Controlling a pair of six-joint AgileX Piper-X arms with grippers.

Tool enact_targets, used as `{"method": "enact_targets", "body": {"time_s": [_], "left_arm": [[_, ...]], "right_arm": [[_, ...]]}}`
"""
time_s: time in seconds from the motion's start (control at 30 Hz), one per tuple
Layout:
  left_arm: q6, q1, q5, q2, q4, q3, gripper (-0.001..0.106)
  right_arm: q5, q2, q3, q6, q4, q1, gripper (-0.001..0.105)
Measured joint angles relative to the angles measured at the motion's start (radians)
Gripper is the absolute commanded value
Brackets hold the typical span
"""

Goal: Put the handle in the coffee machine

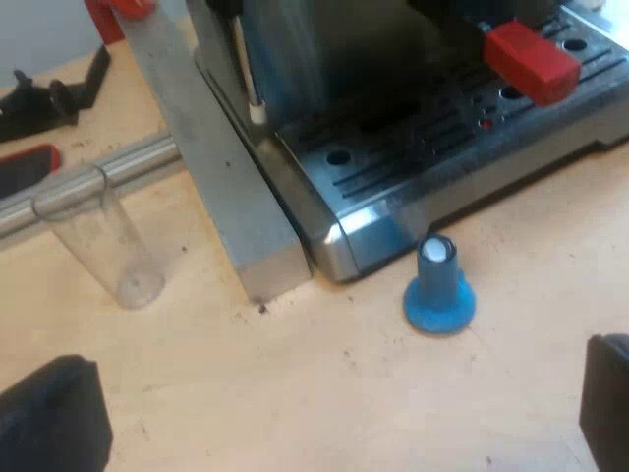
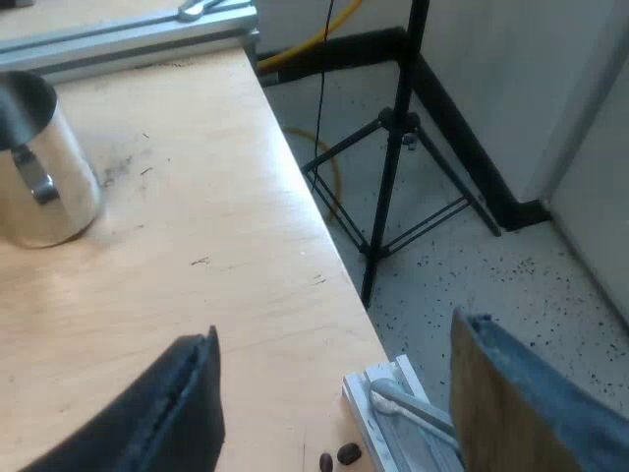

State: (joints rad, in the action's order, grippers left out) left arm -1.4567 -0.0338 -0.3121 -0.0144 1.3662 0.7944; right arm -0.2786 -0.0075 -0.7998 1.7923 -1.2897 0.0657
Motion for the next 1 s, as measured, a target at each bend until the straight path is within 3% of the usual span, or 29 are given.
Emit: {"method": "enact_targets", "body": {"time_s": [0.2, 0.27, 0.47, 0.77, 1.0], "left_arm": [[-0.112, 0.0, 0.0, 0.0, -0.192, -0.039, 0.105], [-0.14, 0.0, 0.0, 0.0, -0.285, -0.073, 0.105], [-0.194, 0.0, 0.004, 0.0, -0.38, -0.151, 0.105], [-0.208, 0.016, 0.007, 0.002, -0.394, -0.287, 0.105], [-0.208, 0.022, 0.007, 0.002, -0.389, -0.314, 0.105]], "right_arm": [[0.047, 0.0, 0.032, 0.0, 0.166, 0.0, 0.055], [0.146, 0.0, 0.051, 0.0, 0.269, 0.0, 0.055], [0.357, 0.0, 0.125, 0.0, 0.346, 0.0, 0.055], [0.367, 0.002, 0.259, 0.002, 0.355, 0.0, 0.055], [0.365, 0.002, 0.33, 0.002, 0.346, 0.0, 0.055]]}}
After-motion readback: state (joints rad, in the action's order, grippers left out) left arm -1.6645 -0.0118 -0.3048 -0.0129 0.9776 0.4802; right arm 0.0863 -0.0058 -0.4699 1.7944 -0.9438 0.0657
